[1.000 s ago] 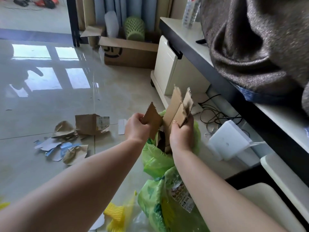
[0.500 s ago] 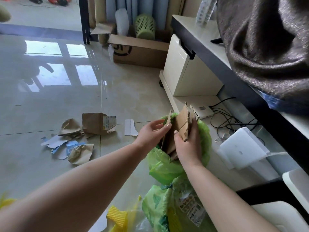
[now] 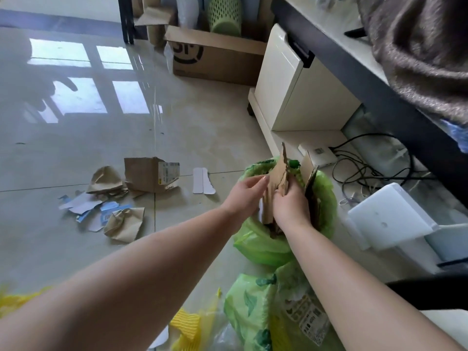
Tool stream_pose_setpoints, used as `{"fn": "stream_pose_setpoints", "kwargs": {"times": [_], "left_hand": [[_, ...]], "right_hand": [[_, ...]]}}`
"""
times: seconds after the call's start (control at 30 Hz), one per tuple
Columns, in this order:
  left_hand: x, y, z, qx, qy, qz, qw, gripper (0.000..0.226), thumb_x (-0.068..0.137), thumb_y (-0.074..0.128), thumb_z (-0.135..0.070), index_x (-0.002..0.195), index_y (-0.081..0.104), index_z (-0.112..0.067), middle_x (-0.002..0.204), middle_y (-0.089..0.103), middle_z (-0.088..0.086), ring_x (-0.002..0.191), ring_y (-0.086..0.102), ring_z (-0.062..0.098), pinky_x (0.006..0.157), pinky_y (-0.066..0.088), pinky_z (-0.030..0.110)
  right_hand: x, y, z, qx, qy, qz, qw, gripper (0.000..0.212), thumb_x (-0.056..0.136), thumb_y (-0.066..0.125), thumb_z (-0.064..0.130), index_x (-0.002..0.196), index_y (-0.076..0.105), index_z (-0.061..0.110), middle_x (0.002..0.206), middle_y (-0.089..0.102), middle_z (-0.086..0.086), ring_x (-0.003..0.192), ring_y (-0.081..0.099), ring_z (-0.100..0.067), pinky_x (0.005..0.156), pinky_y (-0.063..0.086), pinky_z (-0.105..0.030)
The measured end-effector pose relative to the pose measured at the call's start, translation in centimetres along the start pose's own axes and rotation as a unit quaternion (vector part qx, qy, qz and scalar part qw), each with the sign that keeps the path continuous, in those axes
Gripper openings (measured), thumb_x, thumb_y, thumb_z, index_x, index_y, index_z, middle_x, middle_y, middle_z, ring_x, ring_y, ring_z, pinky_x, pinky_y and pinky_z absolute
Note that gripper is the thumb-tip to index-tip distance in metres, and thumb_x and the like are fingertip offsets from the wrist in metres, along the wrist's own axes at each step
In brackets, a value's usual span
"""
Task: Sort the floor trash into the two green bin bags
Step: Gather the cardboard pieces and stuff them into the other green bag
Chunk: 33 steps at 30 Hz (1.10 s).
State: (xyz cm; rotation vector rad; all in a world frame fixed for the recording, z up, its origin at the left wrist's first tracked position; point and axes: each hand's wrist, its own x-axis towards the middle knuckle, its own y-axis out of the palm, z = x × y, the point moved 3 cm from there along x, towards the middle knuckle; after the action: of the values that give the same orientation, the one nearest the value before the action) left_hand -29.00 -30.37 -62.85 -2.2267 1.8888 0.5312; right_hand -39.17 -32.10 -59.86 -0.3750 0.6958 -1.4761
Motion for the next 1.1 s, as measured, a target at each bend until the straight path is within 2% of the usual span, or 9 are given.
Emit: {"fn": "stream_pose_setpoints", "kwargs": {"times": [0.17,0.27,0.37,0.5,0.57,0.77,0.87,0.93,1.1], "left_hand": [[0.3,-0.4,0.1,-0.057,-0.046,0.021,0.997,0.044,0.093,0.048,-0.048,0.130,0.052,-0.024,0.128,0.058,0.000,0.120,0.053,0.021,0.100,0.047,0.044],[0.0,-0.9,-0.7,-0.085,-0.069,0.029,0.994,0.046,0.095,0.044,-0.047,0.134,0.047,-0.023,0.123,0.054,-0.003,0.120,0.050,0.018,0.096,0.045,0.039],[-0.2,-1.7,-1.3,-0.079,-0.072,0.026,0.994,0.049,0.095,0.045,-0.048,0.136,0.044,-0.021,0.136,0.050,0.001,0.126,0.046,0.020,0.099,0.044,0.040],[-0.4,-3.1,-2.0,-0.073,-0.074,0.017,0.994,0.051,0.095,0.045,-0.047,0.137,0.043,-0.018,0.141,0.048,0.006,0.130,0.045,0.023,0.098,0.043,0.040],[-0.4,-3.7,-2.5,-0.069,-0.072,0.015,0.995,0.050,0.094,0.046,-0.047,0.135,0.045,-0.018,0.138,0.050,0.005,0.127,0.048,0.021,0.096,0.044,0.039],[-2.0,-5.1,-5.4,-0.053,-0.051,0.022,0.997,0.041,0.093,0.050,-0.044,0.127,0.051,-0.020,0.129,0.057,-0.001,0.115,0.054,0.014,0.096,0.047,0.037],[-3.7,-7.6,-6.8,-0.028,-0.047,0.012,0.998,0.027,0.093,0.054,-0.038,0.116,0.056,-0.025,0.120,0.061,-0.003,0.112,0.057,0.012,0.095,0.048,0.035],[-4.5,-10.7,-6.7,-0.003,-0.041,-0.010,0.999,0.033,0.092,0.056,-0.036,0.122,0.056,-0.022,0.117,0.062,-0.002,0.111,0.059,0.012,0.089,0.049,0.032],[-7.1,-19.3,-1.9,0.050,-0.038,-0.088,0.994,0.030,0.091,0.058,-0.034,0.118,0.059,-0.022,0.109,0.064,0.001,0.100,0.061,0.013,0.085,0.049,0.033]], "right_hand": [[0.6,-0.1,0.3,-0.046,0.030,0.007,0.998,0.037,0.097,0.040,0.024,0.133,0.044,0.028,0.123,0.062,-0.006,0.110,0.058,-0.030,0.084,0.043,-0.032],[0.5,0.0,0.5,-0.026,0.052,0.010,0.998,0.039,0.093,0.047,0.027,0.132,0.046,0.027,0.124,0.062,-0.005,0.111,0.057,-0.031,0.084,0.042,-0.030],[-0.1,-0.3,0.4,0.005,0.044,-0.010,0.999,0.046,0.088,0.058,0.029,0.131,0.046,0.027,0.122,0.063,0.000,0.111,0.058,-0.026,0.081,0.039,-0.025],[-0.7,-1.4,0.8,0.038,0.015,-0.039,0.998,0.070,0.082,0.067,0.025,0.143,0.031,0.028,0.134,0.052,0.003,0.121,0.052,-0.020,0.099,0.043,-0.035],[-1.1,-2.3,1.5,0.048,0.002,-0.055,0.997,0.073,0.081,0.068,0.025,0.143,0.029,0.030,0.134,0.050,0.004,0.121,0.050,-0.018,0.098,0.045,-0.038],[-4.4,-4.3,4.0,0.011,-0.051,-0.093,0.994,0.070,0.084,0.066,0.026,0.144,0.029,0.025,0.143,0.043,0.002,0.131,0.041,-0.015,0.101,0.036,-0.028],[-6.4,-4.0,6.7,-0.026,-0.123,-0.140,0.982,0.062,0.085,0.064,0.022,0.140,0.037,0.017,0.141,0.043,-0.005,0.131,0.040,-0.019,0.108,0.035,-0.032],[-7.8,-2.4,8.7,-0.042,-0.177,-0.150,0.972,0.057,0.084,0.064,0.017,0.136,0.042,0.013,0.139,0.045,-0.008,0.130,0.040,-0.020,0.107,0.030,-0.025],[-11.3,5.5,8.6,-0.052,-0.208,-0.043,0.976,0.052,0.083,0.063,0.014,0.132,0.046,0.010,0.135,0.046,-0.011,0.128,0.040,-0.022,0.101,0.025,-0.017]]}}
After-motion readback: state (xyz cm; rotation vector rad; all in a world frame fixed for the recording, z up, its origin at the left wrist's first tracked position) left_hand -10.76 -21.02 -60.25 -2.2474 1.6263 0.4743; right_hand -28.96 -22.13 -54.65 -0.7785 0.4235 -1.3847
